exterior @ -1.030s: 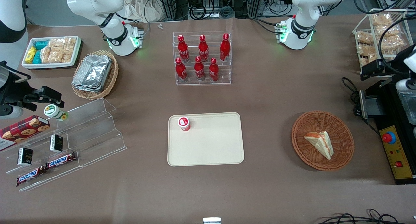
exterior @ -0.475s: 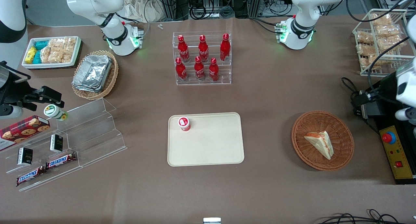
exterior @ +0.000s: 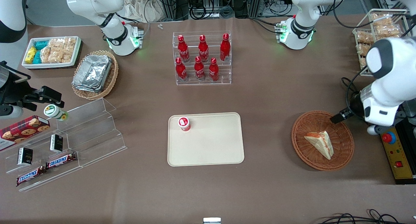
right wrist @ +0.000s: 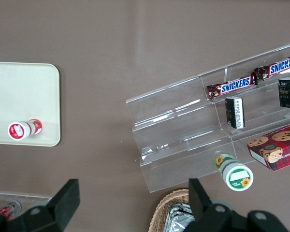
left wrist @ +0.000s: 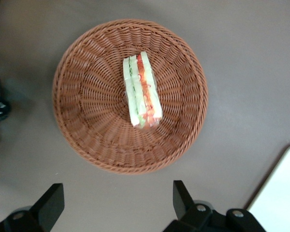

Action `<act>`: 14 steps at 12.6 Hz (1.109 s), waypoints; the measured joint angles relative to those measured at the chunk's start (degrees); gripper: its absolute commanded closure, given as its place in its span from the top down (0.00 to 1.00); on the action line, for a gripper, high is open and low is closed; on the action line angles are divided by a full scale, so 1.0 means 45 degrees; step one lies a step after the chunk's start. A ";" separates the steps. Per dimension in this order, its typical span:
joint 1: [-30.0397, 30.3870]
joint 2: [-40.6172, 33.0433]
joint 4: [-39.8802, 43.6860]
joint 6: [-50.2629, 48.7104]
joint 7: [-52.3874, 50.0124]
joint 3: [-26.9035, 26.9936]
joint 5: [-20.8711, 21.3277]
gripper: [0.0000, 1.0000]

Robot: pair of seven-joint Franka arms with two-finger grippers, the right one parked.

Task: Place sandwich from basket to tray
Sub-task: 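Lower the open left gripper onto the wrapped sandwich and close it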

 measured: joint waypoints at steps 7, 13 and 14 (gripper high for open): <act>0.0001 0.2341 -0.0024 0.2612 -0.1073 0.0011 0.0001 1.00; 0.0017 0.3196 -0.0045 0.3964 -0.1197 0.0069 0.0001 1.00; 0.0018 0.3336 -0.0054 0.4157 -0.1205 0.0070 0.0000 1.00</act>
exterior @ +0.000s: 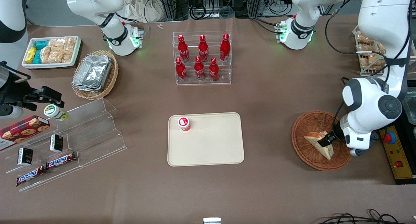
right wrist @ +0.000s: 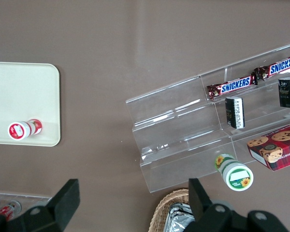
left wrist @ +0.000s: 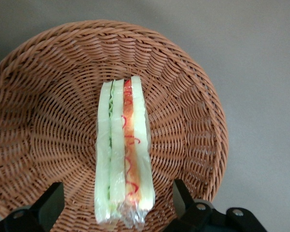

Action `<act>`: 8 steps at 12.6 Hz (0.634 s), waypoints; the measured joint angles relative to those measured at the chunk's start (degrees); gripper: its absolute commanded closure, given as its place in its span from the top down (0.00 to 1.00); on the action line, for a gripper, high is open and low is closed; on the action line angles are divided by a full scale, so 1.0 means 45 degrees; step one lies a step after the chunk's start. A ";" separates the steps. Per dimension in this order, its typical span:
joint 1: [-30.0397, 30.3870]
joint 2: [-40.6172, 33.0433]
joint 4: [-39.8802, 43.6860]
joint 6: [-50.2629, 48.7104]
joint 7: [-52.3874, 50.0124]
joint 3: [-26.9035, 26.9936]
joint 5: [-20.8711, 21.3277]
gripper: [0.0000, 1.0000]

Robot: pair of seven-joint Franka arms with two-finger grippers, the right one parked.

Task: Place sandwich from basket to tray
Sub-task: 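Lower the open left gripper onto the wrapped sandwich and close it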

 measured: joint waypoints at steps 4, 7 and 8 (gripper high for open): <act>0.0003 0.0504 -0.0205 0.0833 -0.0044 0.0002 0.0000 0.99; 0.0005 0.0904 -0.0776 0.1953 -0.0046 0.0006 -0.0002 0.00; 0.0005 0.0978 -0.0819 0.2067 -0.0046 0.0006 -0.0011 0.00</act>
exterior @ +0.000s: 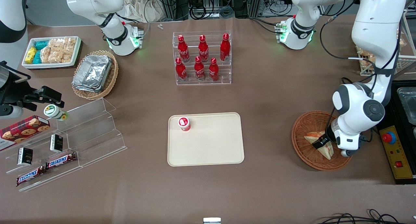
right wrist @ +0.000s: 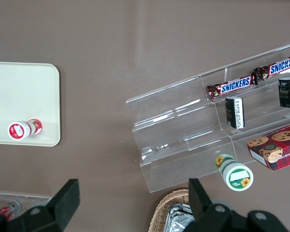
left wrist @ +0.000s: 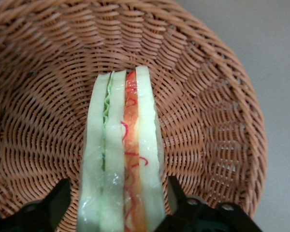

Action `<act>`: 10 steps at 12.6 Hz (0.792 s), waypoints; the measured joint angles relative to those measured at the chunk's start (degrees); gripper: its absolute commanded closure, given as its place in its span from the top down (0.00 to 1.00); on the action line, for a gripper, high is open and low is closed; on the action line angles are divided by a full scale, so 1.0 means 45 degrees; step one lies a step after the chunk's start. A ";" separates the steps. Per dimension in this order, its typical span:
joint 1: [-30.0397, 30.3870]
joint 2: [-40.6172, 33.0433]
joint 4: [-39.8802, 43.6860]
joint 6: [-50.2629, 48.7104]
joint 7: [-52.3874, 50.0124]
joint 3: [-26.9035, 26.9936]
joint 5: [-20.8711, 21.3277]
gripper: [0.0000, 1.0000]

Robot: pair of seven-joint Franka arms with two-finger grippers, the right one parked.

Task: Place sandwich from basket to tray
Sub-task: 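Lower the open left gripper onto the wrapped sandwich and close it, then lift the sandwich out of the basket with the left gripper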

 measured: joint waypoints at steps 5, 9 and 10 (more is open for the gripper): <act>0.0001 -0.0079 0.0080 0.0032 -0.0333 0.0000 -0.0005 0.00; 0.0001 -0.0945 0.0318 -0.1010 -0.0346 0.0000 0.0006 0.00; 0.0001 -0.1353 0.0455 -0.1827 -0.0328 -0.0001 0.0015 0.00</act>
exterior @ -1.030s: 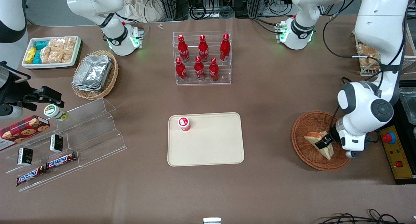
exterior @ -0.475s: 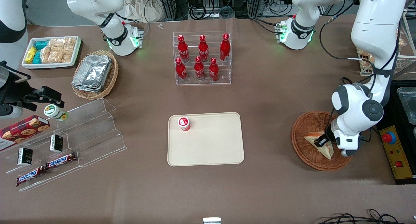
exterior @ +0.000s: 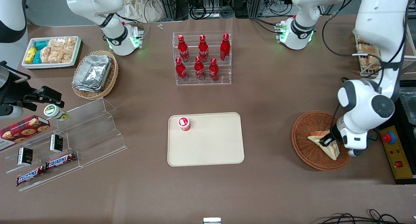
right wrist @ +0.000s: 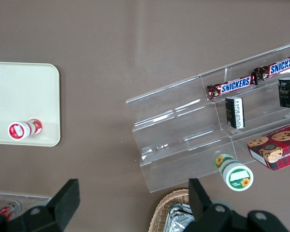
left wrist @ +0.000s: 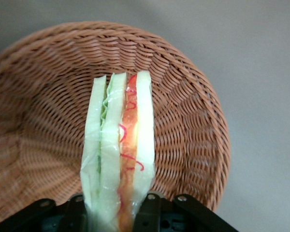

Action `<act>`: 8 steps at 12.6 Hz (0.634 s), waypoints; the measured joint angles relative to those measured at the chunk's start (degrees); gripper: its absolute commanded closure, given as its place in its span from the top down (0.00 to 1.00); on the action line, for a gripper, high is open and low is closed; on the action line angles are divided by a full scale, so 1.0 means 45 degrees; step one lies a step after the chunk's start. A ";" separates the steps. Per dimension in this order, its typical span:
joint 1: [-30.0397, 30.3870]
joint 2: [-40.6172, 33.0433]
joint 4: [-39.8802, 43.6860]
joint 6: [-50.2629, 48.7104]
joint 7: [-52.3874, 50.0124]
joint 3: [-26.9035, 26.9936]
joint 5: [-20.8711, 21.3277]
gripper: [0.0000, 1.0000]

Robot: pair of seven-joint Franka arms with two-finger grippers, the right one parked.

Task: Place sandwich from basket to tray
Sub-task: 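Lift the sandwich out of the basket with the left gripper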

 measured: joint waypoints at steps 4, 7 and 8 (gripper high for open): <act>-0.0003 -0.1693 0.1524 -0.4895 0.1000 -0.0009 0.0021 0.00; -0.0125 -0.2428 0.3441 -0.8497 0.1641 -0.0328 0.0589 0.00; -0.0241 -0.2460 0.4219 -0.9365 0.1678 -0.0745 0.0697 0.00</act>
